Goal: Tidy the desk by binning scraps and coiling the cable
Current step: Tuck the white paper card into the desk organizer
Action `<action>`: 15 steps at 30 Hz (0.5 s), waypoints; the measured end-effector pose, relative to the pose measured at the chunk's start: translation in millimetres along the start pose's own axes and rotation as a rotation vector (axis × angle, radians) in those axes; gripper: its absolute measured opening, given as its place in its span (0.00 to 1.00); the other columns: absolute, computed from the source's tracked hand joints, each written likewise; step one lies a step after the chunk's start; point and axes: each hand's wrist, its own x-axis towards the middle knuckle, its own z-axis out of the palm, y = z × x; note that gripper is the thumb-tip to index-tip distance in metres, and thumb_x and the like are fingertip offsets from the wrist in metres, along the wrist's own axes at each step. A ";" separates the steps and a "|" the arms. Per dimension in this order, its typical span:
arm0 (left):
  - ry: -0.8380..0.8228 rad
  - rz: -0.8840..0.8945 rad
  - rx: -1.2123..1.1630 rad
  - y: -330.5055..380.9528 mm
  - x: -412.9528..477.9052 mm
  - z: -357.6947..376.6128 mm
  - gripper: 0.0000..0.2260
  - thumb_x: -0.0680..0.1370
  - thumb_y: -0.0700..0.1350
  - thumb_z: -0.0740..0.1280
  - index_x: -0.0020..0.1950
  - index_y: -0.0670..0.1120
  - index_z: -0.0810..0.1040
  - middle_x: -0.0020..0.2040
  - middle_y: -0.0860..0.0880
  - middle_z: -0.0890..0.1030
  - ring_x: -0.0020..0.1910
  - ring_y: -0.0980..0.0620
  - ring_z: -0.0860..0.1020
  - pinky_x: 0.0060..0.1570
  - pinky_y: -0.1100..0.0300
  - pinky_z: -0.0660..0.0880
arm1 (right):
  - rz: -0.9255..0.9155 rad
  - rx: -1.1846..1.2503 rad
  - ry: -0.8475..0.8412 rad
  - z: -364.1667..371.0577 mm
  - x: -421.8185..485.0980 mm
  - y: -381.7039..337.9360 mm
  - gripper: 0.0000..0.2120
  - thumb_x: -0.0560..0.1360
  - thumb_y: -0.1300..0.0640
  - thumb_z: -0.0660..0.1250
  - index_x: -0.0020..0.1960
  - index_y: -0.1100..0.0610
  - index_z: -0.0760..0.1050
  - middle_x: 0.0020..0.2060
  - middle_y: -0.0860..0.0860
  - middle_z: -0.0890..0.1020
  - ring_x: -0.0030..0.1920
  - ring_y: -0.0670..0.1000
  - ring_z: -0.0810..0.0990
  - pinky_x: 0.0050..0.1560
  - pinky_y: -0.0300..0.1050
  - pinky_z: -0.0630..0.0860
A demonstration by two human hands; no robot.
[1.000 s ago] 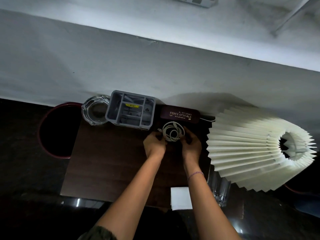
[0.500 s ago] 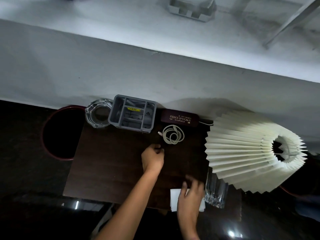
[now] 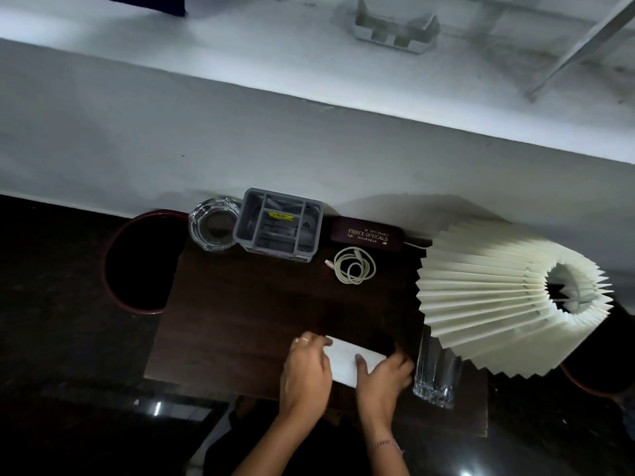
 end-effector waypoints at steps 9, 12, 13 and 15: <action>-0.195 0.001 0.050 3.6 -11.5 10.5 0.19 0.79 0.45 0.54 0.70 0.48 0.68 0.71 0.51 0.67 0.70 0.54 0.64 0.64 0.61 0.68 | 0.130 0.345 -0.226 5.1 2.3 -5.3 0.04 0.70 0.59 0.72 0.45 0.58 0.80 0.44 0.54 0.81 0.48 0.53 0.80 0.50 0.46 0.77; -0.159 -0.027 0.022 -0.4 -9.8 0.5 0.19 0.80 0.45 0.53 0.70 0.48 0.68 0.72 0.52 0.65 0.71 0.54 0.62 0.65 0.61 0.67 | -0.012 0.204 -0.170 9.3 -1.4 -8.7 0.13 0.70 0.58 0.72 0.53 0.58 0.76 0.58 0.59 0.73 0.59 0.59 0.73 0.58 0.50 0.74; -0.147 -0.035 0.036 -2.7 -8.4 -2.5 0.19 0.80 0.45 0.53 0.71 0.48 0.67 0.73 0.52 0.65 0.72 0.54 0.61 0.65 0.60 0.67 | -0.049 0.139 -0.171 11.2 -4.9 -9.7 0.19 0.70 0.59 0.72 0.58 0.59 0.73 0.60 0.59 0.70 0.62 0.60 0.71 0.59 0.50 0.72; -0.155 -0.069 0.058 -8.3 -5.8 -6.9 0.20 0.79 0.43 0.53 0.71 0.47 0.66 0.74 0.52 0.63 0.73 0.54 0.59 0.66 0.59 0.66 | -0.114 0.012 -0.183 17.7 -13.1 -9.2 0.27 0.69 0.59 0.73 0.65 0.60 0.67 0.63 0.59 0.66 0.64 0.61 0.67 0.61 0.51 0.70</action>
